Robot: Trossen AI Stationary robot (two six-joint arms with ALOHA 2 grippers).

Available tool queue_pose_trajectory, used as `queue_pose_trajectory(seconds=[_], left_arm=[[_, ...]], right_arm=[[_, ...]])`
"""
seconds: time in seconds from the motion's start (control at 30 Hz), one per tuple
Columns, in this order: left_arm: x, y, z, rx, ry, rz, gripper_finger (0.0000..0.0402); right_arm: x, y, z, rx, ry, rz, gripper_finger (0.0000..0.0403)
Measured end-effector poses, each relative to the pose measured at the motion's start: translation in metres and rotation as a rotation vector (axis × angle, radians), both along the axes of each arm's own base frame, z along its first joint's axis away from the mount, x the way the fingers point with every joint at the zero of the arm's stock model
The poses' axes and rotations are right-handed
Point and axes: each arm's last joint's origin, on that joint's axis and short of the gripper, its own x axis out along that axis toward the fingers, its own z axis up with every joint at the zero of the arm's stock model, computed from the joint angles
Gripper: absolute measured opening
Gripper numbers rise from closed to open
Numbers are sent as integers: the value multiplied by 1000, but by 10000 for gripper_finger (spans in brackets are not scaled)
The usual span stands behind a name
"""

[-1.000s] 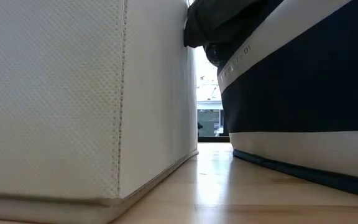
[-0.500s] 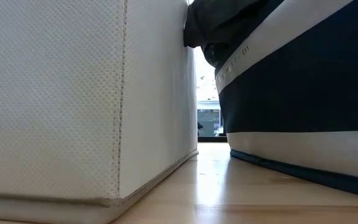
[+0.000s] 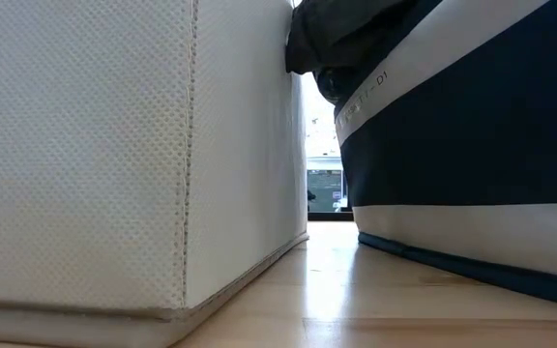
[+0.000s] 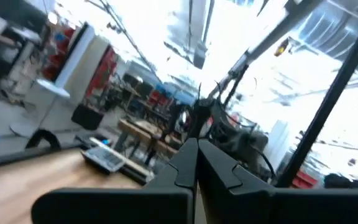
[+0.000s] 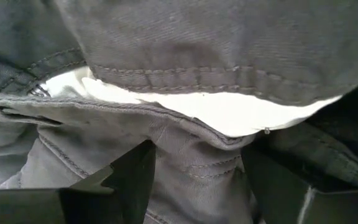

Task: Sort clothes
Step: Put the black shorts into the blue laundry bin

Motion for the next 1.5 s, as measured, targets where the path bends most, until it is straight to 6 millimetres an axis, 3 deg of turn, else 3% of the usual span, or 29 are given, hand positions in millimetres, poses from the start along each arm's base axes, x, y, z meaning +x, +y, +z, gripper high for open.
queue_pose_trajectory(seconds=[0.23,0.8,1.0,1.27,1.5], left_arm=[[-7,1,-17,3,-27,39,0],[-6,1,-24,49,71,54,0],[-6,1,-25,44,72,53,0],[-6,1,-25,44,72,53,0],[-6,1,-25,44,73,53,0]], right_arm=[[0,0,0,-1,4,0,236],[1,-1,0,-101,-46,63,230],[-3,0,10,-31,-96,130,150],[-36,3,43,75,-223,260,18],[-69,-10,66,-23,-377,244,6]])
